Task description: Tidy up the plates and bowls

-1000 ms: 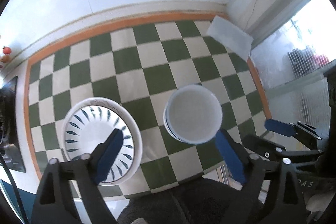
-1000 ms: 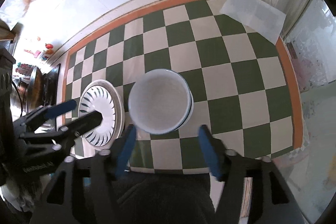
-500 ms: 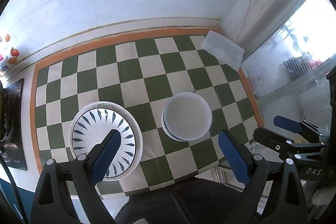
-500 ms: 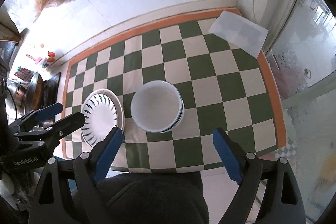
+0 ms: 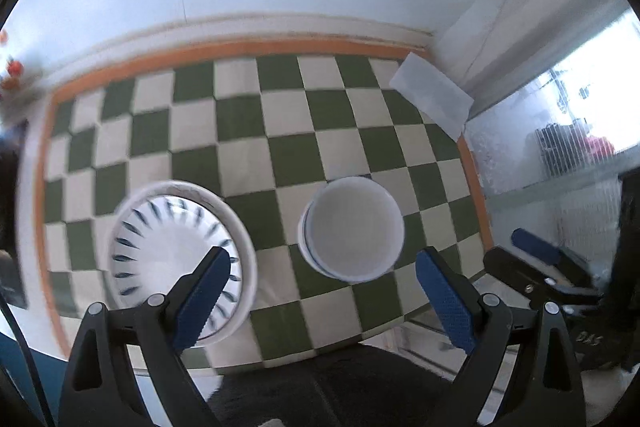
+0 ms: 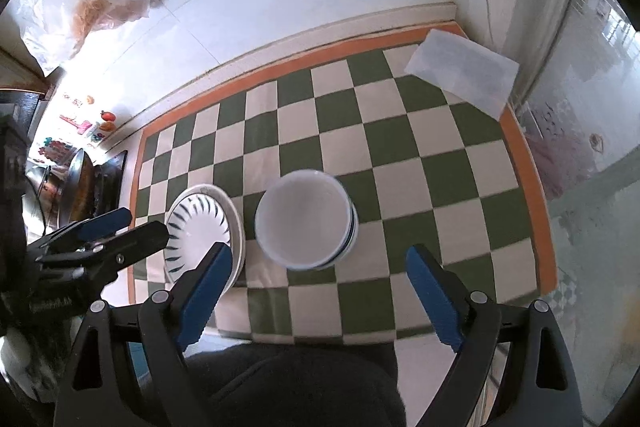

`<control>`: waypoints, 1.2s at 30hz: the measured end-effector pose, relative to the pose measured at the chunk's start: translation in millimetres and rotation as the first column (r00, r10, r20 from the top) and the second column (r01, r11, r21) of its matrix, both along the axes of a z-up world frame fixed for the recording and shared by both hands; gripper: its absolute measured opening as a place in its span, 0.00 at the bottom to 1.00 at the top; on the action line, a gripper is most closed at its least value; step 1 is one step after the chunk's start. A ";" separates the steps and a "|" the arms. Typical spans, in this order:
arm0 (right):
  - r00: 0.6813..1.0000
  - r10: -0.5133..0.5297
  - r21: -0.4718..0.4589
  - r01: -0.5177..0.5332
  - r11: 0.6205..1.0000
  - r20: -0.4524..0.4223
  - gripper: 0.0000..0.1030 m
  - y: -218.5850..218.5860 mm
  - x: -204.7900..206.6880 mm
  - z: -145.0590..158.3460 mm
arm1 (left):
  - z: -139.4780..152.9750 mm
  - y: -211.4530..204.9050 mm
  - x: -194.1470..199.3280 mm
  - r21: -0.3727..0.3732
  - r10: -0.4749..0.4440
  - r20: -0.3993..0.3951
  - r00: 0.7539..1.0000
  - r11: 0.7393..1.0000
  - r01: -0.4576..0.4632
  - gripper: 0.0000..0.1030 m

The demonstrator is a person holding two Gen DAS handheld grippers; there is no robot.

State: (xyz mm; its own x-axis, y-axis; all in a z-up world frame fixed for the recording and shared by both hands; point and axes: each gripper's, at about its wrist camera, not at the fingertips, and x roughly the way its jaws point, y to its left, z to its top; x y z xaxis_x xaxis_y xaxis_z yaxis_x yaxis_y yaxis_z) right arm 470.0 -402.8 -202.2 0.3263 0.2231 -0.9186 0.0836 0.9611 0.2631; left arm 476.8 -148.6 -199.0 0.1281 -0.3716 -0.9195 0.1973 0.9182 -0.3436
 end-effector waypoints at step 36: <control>0.900 -0.069 0.408 0.262 0.875 -0.430 0.48 -21.5 75.3 -262.6 | -197.8 -36.1 68.1 -0.164 -0.021 -0.510 0.860 0.984 -0.073 0.41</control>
State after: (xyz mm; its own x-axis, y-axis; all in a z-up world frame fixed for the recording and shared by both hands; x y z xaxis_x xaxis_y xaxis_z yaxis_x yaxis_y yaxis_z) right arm 545.4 -424.3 -464.8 0.0322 0.6130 -0.7894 0.4183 0.7091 0.5677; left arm 544.9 -184.6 -396.8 -0.3274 -0.5321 -0.7808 -0.0715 0.8379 -0.5411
